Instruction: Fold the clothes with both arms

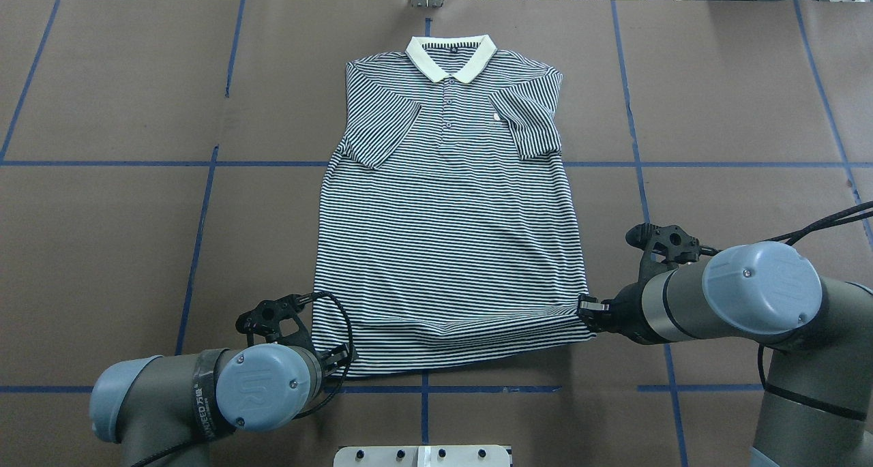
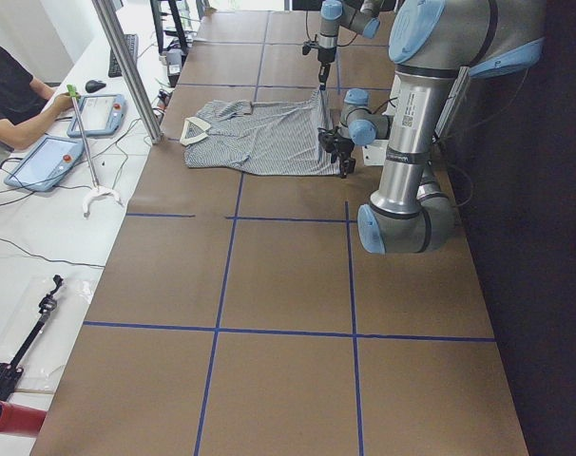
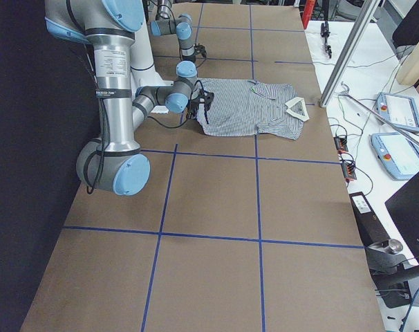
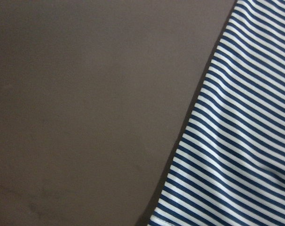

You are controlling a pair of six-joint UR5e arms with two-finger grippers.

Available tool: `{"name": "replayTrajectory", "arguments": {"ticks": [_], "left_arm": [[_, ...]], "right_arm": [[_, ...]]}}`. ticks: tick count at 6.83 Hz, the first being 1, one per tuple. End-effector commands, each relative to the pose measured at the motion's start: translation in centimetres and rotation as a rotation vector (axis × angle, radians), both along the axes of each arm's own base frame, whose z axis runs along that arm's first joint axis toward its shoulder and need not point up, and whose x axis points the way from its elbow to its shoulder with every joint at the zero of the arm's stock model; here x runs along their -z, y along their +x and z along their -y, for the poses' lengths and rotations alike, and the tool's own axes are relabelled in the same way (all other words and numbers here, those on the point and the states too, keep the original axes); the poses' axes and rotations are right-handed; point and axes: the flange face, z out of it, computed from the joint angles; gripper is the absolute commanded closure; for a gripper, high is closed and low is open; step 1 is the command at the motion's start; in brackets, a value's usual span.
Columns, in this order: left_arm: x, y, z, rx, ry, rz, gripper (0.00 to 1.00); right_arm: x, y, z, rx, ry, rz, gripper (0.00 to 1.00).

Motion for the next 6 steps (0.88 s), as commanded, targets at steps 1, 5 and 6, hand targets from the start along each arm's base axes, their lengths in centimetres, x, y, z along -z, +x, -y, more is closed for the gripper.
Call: {"name": "replayTrajectory", "arguments": {"ticks": [1, 5, 6], "left_arm": [[-0.02, 0.25, -0.10, -0.004, 0.001, 0.002, 0.08], [0.05, 0.36, 0.08, -0.002, 0.000, 0.002, 0.10], [0.14, 0.38, 0.08, -0.003, 0.001, 0.000, 0.11]], "right_arm": [[-0.03, 0.04, 0.03, -0.001, 0.000, 0.000, 1.00], [0.04, 0.03, -0.04, 0.001, 0.000, 0.001, 1.00], [-0.02, 0.00, -0.03, 0.001, 0.000, 0.000, 1.00]]}}
